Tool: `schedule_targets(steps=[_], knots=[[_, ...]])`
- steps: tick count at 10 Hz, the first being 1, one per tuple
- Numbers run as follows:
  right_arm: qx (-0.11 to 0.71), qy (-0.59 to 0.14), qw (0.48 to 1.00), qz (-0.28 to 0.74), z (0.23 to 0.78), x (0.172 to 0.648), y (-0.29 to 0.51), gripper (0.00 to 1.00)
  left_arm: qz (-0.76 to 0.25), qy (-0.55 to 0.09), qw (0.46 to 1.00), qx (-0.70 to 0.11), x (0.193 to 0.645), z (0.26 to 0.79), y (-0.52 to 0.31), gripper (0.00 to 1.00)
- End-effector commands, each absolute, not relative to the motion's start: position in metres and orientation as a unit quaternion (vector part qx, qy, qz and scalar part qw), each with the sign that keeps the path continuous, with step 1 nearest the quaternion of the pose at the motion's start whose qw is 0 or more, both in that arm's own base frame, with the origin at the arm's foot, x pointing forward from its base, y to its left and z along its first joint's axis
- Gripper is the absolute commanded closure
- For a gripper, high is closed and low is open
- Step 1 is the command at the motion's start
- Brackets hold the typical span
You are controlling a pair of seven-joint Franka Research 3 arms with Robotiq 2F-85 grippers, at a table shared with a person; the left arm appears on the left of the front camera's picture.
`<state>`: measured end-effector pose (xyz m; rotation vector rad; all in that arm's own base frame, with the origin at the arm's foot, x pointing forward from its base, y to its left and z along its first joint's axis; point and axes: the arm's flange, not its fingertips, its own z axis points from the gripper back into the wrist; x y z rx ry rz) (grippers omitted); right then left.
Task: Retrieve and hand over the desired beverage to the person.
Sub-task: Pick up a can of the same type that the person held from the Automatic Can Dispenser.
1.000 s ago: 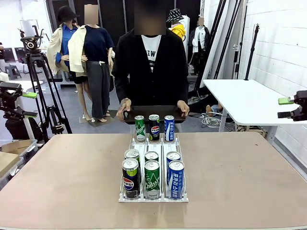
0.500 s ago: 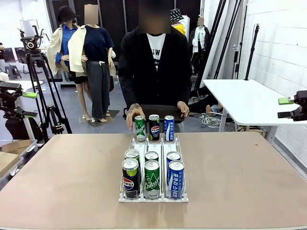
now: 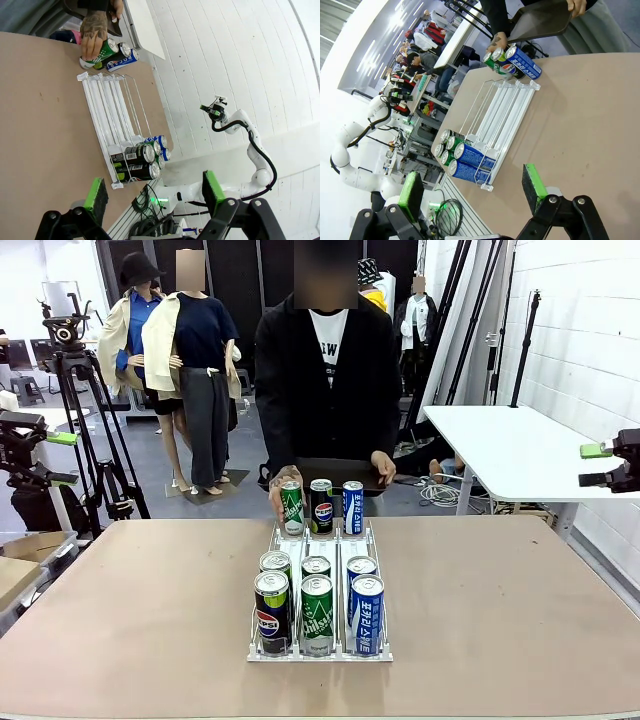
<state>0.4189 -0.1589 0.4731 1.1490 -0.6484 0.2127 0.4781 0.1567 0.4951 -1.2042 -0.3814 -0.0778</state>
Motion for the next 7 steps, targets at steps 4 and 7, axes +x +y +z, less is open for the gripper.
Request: schedule_targets(steps=[4,7], knots=[[0.538,-0.301,0.781,0.098,0.4716,0.4182,-0.1582,0.0,-0.032,-0.176,0.806,-0.564,0.4779,0.4967,0.1566,0.0],[0.538,-0.301,0.781,0.098,0.4716,0.4182,-0.1582,0.0,-0.032,-0.176,0.806,-0.564,0.4779,0.4967,0.1566,0.0]])
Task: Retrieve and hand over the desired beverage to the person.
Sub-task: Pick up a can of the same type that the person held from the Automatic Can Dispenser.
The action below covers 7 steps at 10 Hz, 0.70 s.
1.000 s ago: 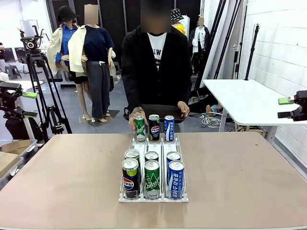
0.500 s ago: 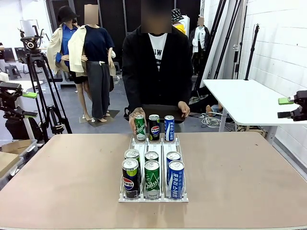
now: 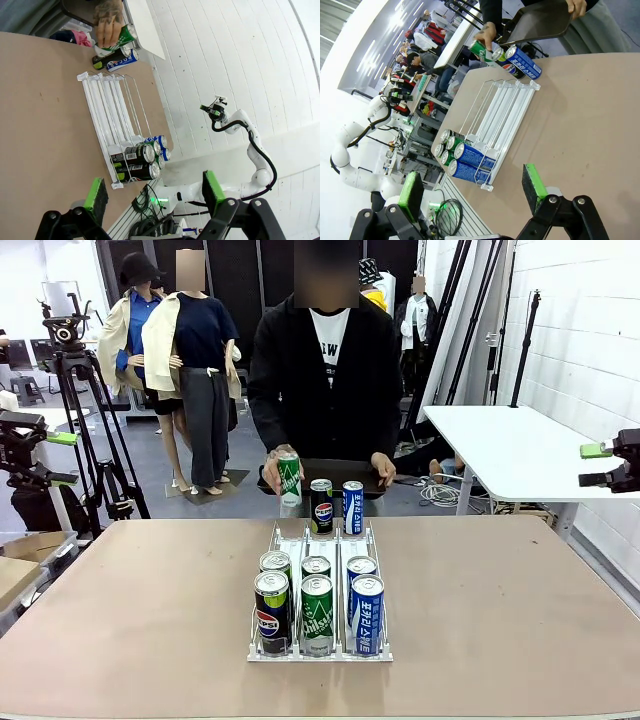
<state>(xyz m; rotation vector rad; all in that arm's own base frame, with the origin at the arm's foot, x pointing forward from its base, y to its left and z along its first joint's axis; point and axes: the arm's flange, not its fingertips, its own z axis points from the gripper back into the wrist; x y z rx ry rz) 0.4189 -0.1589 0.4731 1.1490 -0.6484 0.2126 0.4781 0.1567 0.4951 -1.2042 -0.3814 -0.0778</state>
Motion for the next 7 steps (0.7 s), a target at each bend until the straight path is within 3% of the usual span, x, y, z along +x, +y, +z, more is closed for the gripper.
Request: schedule_targets(steps=[1,7], knots=[[0.538,-0.301,0.781,0.098,0.4716,0.4182,-0.1582,0.0,-0.032,-0.176,0.806,-0.564,0.4779,0.4967,0.1566,0.0],[0.538,-0.301,0.781,0.098,0.4716,0.4182,-0.1582,0.0,-0.032,-0.176,0.806,-0.564,0.4779,0.4967,0.1566,0.0]])
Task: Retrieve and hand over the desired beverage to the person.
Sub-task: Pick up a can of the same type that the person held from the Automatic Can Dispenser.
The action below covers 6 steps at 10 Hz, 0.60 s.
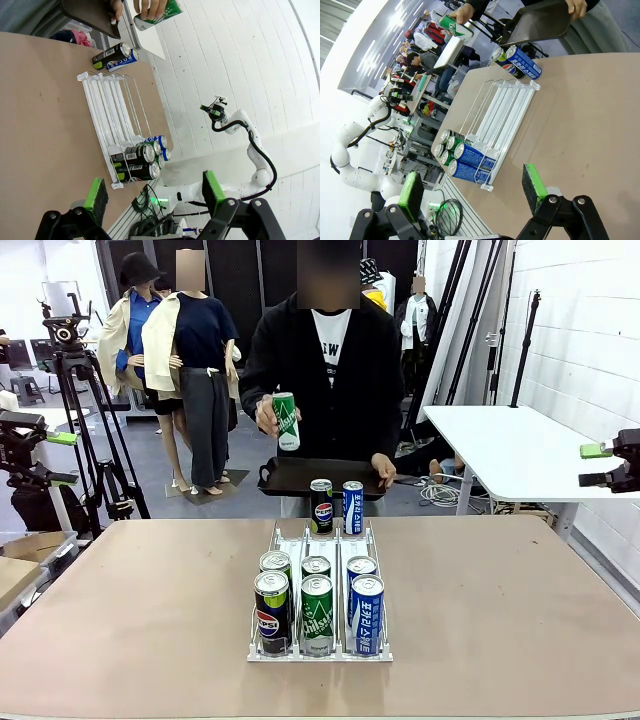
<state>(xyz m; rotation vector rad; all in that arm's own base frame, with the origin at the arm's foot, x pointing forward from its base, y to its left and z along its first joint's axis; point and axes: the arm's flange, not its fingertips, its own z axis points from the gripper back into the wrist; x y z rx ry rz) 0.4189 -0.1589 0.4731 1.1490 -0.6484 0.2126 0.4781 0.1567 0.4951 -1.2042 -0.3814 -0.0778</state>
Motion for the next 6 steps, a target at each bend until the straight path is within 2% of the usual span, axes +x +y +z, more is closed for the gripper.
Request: schedule_targets(steps=[1,6], knots=[[0.538,-0.301,0.781,0.098,0.4716,0.4182,-0.1582,0.0,-0.032,-0.176,0.806,-0.564,0.4779,0.4967,0.1566,0.0],[0.538,-0.301,0.781,0.098,0.4716,0.4182,-0.1582,0.0,-0.032,-0.176,0.806,-0.564,0.4779,0.4967,0.1566,0.0]])
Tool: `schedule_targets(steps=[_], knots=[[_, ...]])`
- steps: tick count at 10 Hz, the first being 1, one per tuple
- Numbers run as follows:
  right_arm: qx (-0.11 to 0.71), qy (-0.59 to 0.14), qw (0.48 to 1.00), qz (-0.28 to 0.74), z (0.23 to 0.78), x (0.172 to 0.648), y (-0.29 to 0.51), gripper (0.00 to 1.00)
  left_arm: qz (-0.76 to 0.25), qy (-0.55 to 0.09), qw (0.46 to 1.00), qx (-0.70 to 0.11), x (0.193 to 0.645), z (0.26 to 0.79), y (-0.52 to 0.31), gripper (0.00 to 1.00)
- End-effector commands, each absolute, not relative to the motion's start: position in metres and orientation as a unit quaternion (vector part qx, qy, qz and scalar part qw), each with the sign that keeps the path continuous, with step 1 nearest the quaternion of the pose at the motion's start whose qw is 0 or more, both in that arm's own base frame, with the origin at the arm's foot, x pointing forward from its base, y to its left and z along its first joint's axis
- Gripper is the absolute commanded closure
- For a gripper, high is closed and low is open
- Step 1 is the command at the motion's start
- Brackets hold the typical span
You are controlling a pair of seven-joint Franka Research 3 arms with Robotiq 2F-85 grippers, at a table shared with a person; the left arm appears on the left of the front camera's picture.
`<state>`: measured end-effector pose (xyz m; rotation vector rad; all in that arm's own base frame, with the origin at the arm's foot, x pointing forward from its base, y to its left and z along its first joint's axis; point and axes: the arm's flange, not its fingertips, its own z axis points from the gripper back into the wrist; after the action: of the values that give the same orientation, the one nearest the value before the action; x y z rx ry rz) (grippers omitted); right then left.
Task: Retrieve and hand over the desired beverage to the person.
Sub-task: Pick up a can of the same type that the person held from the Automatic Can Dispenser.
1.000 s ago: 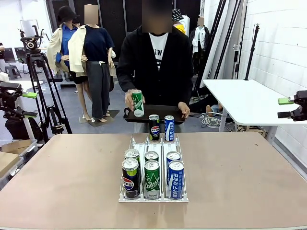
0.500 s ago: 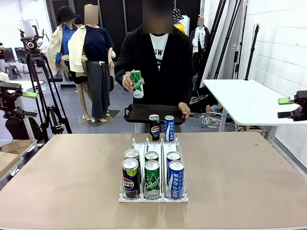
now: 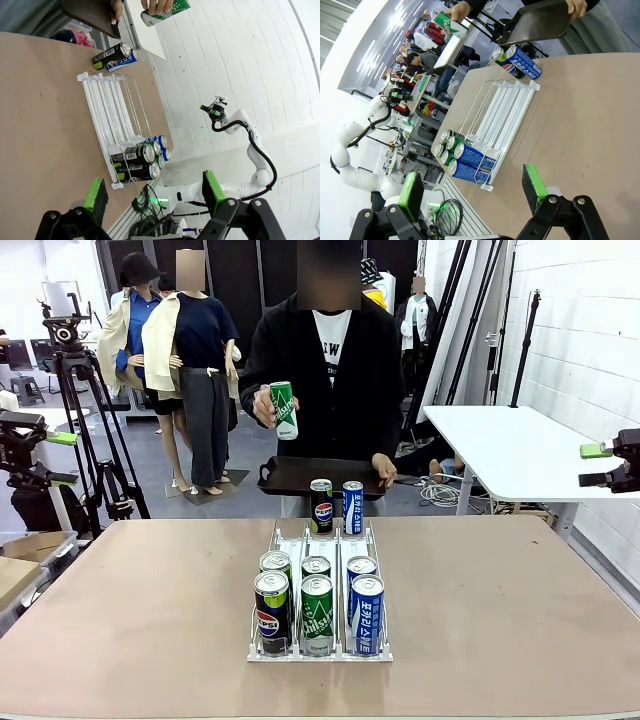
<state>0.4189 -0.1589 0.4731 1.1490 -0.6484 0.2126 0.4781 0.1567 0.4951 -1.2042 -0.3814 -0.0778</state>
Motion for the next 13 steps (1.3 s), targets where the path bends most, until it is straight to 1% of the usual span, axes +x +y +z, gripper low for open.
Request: schedule_targets(steps=[1,13], knots=[[0.538,-0.301,0.781,0.098,0.4716,0.4182,-0.1582,0.0,-0.032,-0.176,0.806,-0.564,0.4779,0.4967,0.1566,0.0],[0.538,-0.301,0.781,0.098,0.4716,0.4182,-0.1582,0.0,-0.032,-0.176,0.806,-0.564,0.4779,0.4967,0.1566,0.0]])
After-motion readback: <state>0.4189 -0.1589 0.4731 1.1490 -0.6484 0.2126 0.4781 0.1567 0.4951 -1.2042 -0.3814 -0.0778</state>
